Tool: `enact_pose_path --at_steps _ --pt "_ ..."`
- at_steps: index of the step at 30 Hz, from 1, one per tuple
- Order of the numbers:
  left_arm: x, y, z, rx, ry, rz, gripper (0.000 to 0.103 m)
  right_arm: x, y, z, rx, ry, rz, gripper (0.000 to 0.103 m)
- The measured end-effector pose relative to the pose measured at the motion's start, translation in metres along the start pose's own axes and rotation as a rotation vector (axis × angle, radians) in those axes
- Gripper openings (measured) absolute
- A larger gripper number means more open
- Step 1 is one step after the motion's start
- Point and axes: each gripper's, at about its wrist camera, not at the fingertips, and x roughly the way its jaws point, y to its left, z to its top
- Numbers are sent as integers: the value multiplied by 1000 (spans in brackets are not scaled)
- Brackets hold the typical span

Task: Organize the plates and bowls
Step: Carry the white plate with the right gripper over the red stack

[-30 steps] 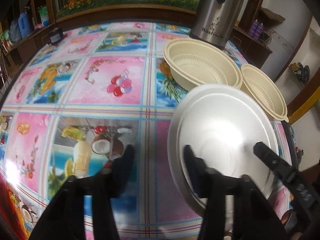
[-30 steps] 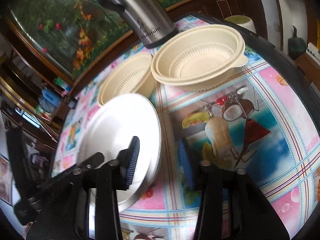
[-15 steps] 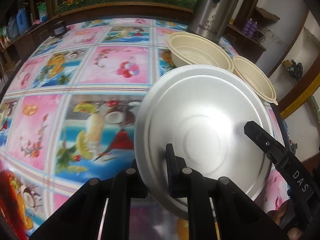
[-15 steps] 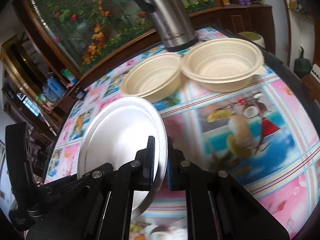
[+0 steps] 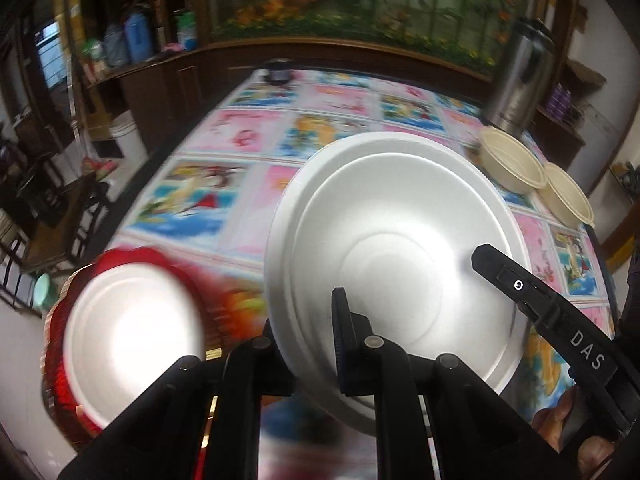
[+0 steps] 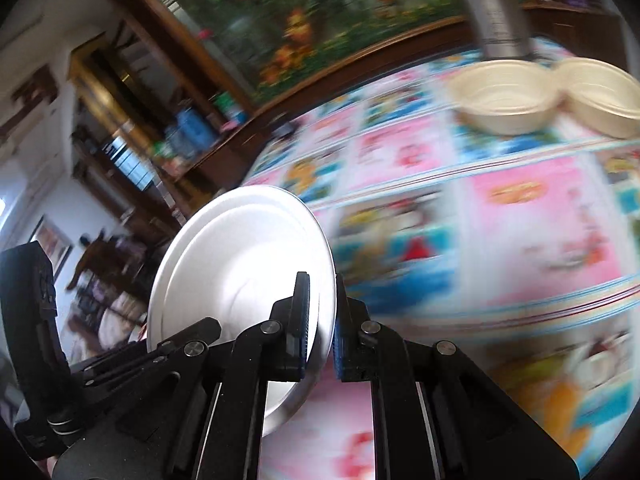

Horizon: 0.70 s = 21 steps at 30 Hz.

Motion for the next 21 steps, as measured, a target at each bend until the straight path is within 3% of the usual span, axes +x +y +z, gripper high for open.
enact_pose_path --at_steps 6,10,21 --pt "-33 91 -14 -141 -41 59 12 32 100 -25 -165 52 88 9" --pt "-36 129 -20 -198 -44 85 12 57 145 -41 -232 87 110 9" --pt "-12 156 -32 -256 10 98 13 95 160 -64 -253 177 64 9"
